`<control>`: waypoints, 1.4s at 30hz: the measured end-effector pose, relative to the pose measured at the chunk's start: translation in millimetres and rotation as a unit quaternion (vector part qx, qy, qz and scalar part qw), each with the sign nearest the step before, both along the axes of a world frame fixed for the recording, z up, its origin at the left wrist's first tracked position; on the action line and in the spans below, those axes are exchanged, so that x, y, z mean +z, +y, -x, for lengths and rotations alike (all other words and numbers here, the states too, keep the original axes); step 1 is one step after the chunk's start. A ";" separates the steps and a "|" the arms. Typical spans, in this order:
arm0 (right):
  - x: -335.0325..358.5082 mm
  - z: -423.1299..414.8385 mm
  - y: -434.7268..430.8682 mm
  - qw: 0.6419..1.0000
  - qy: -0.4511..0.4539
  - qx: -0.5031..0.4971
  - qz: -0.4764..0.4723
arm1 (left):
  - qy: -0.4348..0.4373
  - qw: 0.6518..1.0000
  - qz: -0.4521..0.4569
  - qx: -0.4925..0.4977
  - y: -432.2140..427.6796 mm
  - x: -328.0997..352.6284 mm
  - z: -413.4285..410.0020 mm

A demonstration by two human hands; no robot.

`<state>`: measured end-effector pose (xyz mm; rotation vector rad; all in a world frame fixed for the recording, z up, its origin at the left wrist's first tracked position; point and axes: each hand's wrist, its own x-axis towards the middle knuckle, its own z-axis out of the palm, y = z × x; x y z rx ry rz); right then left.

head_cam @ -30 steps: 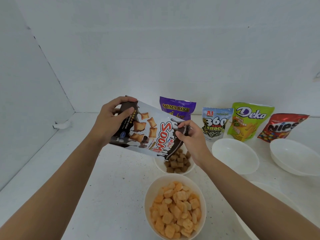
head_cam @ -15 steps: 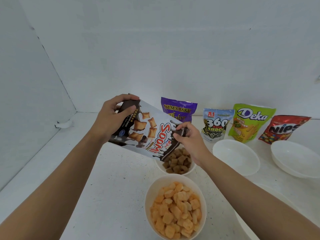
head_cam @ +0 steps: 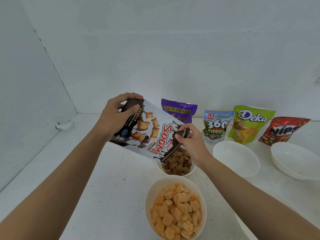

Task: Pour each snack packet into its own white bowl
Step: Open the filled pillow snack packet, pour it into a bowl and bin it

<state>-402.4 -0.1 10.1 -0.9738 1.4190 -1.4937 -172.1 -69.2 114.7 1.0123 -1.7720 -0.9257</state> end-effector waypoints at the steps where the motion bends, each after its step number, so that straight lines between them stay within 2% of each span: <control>1: 0.4 0.7 -0.1 1.000 -0.003 -0.005 -0.001 | -0.001 1.000 0.000 -0.002 -0.2 -0.8 0.2; 6: 10.3 -0.3 2.5 0.997 -0.040 -0.046 0.041 | 0.012 1.000 -0.001 -0.003 -0.8 1.6 1.9; 9: 12.9 -3.1 4.5 0.995 -0.032 -0.068 0.070 | 0.022 1.000 0.008 -0.009 -0.8 6.5 4.8; 15: 4.6 1.1 5.9 0.999 -0.016 -0.038 0.026 | -0.011 0.999 0.038 -0.008 -1.0 5.3 10.3; 20: 10.2 4.9 6.7 0.994 -0.052 -0.061 0.071 | 0.006 0.999 0.052 0.000 -1.8 7.5 13.4; 25: 2.9 4.0 8.2 0.998 -0.024 -0.038 0.039 | -0.011 0.997 0.076 0.001 -2.7 11.1 15.6; 30: 5.9 4.9 6.1 0.995 -0.052 -0.078 0.045 | -0.010 0.997 0.074 -0.013 -0.2 8.3 19.8; 32: 2.8 4.9 5.4 0.995 -0.063 -0.066 0.031 | -0.042 0.995 0.084 -0.031 -2.3 7.3 18.4; 36: -1.7 10.5 5.8 0.992 -0.106 -0.067 0.006 | -0.169 0.972 0.149 -0.069 -6.4 2.8 14.9; 39: -2.4 14.1 6.0 0.988 -0.128 -0.082 0.005 | -0.174 0.973 0.138 -0.060 -6.6 -2.9 13.6; 42: -4.5 12.2 8.8 0.990 -0.114 -0.080 0.005 | -0.150 0.977 0.135 -0.065 -6.3 -8.3 10.5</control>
